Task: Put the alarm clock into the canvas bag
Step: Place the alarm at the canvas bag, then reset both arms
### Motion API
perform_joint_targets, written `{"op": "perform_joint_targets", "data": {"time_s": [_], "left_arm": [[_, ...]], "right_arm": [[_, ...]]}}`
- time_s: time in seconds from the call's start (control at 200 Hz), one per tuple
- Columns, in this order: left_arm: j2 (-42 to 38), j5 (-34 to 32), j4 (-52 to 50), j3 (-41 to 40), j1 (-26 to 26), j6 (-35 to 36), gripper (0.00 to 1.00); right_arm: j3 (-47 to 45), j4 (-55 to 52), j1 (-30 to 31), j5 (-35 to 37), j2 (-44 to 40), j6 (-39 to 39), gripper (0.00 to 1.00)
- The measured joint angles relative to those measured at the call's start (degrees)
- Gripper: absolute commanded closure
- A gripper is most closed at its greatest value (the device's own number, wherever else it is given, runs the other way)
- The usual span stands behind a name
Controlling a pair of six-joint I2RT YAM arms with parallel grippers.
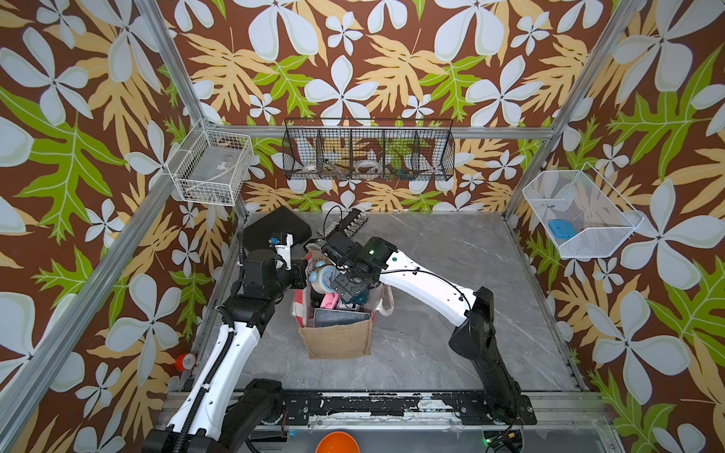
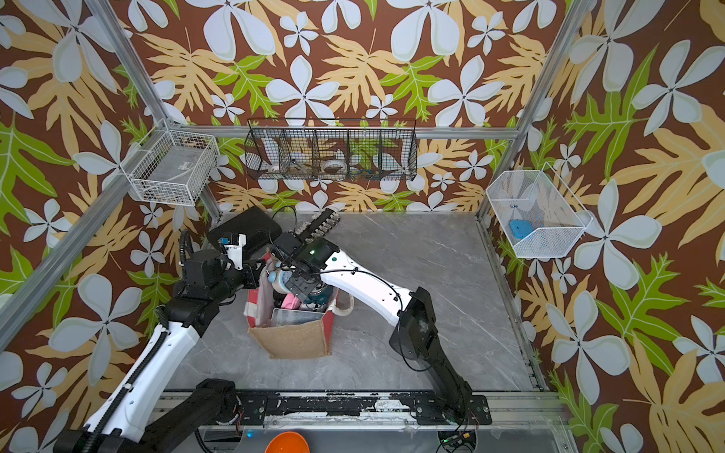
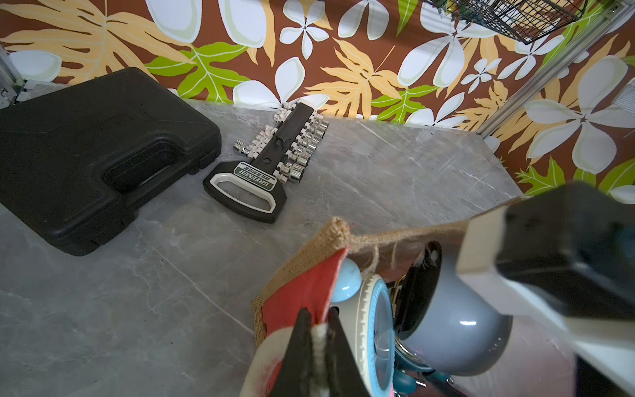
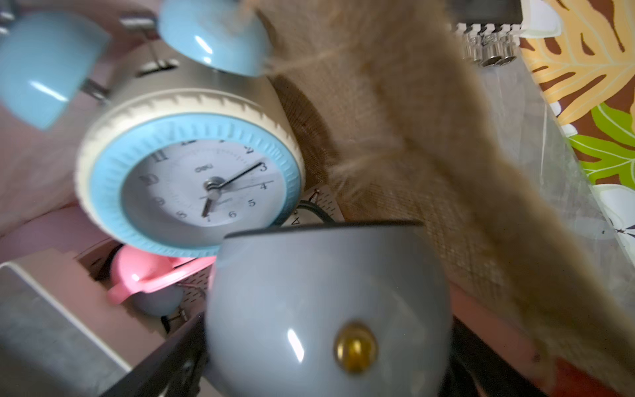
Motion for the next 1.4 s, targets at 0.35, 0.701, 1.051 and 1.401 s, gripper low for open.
{"op": "perform_joint_targets", "data": {"time_s": [0.35,0.701,1.051,1.401], "left_arm": [[0.0,0.0,0.0,0.0,0.0,0.0,0.97],[1.68,0.2,0.2,4.09,0.0,0.26,0.64],[-0.17,-0.63,-5.29,7.76,0.0,0.72,0.4],[-3.87,-17.84,-6.8,6.69,0.0,-0.52,0.07]], "right_arm": [[-1.44,0.94,-0.04,-0.66,-7.54,2.01,0.04],[-16.57,7.37,-2.86,4.0,-19.65,12.22,0.11],[-28.57,14.62,-4.57,2.1,-25.75,17.88,0.09],[-37.35,19.78,-13.18,7.69,-36.68,15.39,0.01]]}}
